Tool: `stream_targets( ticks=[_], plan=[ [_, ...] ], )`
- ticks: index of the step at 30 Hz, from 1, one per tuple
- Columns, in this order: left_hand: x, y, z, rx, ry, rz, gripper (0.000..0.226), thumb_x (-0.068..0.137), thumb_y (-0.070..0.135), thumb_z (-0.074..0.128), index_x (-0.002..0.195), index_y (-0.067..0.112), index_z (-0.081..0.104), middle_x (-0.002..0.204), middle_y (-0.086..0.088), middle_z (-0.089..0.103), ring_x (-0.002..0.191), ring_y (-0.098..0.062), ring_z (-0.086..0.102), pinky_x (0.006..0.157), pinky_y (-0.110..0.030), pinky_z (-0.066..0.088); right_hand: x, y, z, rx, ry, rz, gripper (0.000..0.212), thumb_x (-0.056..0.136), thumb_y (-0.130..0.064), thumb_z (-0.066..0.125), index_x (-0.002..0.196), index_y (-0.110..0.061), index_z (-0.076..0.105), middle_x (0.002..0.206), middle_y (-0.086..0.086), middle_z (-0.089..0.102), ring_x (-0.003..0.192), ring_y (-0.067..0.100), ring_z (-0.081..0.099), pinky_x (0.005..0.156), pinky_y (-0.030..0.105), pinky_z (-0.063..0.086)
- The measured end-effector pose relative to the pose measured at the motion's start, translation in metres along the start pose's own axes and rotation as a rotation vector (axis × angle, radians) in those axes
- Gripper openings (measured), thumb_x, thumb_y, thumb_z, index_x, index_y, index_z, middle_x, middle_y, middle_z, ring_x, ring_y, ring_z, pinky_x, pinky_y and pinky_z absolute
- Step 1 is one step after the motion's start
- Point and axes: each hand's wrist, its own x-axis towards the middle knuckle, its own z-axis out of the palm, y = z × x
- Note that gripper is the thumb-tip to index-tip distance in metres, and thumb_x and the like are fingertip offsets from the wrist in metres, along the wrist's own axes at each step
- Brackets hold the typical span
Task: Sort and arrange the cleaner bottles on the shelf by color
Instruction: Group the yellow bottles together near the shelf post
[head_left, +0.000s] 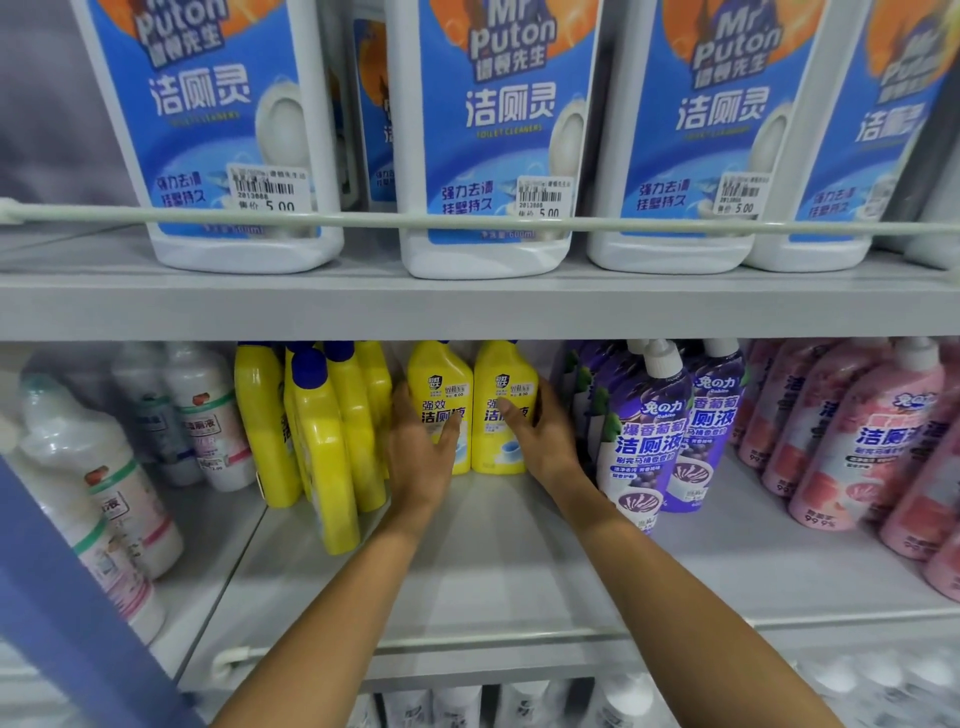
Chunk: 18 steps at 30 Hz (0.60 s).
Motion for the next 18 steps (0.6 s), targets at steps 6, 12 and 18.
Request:
stream_targets(
  ticks=[6,12,18],
  plan=[
    [-0.002,-0.010,-0.014,0.000,-0.118,0.061,0.080,0.094,0.021,0.073,0.157,0.003,0.028,0.145,-0.016,0.057,0.126,-0.033,0.061,0.094,-0.024,0.043,0.001,-0.001,-0.004,0.004,-0.015,0.004,0.050,0.092,-0.033,0.075,0.135,-0.014,0.056,0.123,0.002,0.071,0.110,0.013,0.069,0.089,0.023,0.058],
    [0.003,0.002,-0.012,0.030,-0.135,0.019,0.071,0.094,0.015,0.070,0.153,0.001,0.034,0.142,-0.019,0.058,0.125,-0.038,0.059,0.095,-0.032,0.046,-0.002,-0.005,-0.006,-0.024,-0.007,0.006,0.050,0.093,-0.033,0.074,0.136,-0.015,0.056,0.126,0.003,0.070,0.113,0.016,0.068,0.098,0.036,0.057],
    [0.006,0.012,-0.014,0.003,-0.126,-0.002,0.060,0.094,0.016,0.072,0.146,0.000,0.046,0.132,-0.019,0.065,0.118,-0.037,0.063,0.094,-0.033,0.048,-0.006,-0.010,-0.006,-0.078,0.000,0.004,0.049,0.094,-0.032,0.072,0.137,-0.014,0.056,0.128,0.005,0.069,0.115,0.020,0.067,0.099,0.039,0.056]
  ],
)
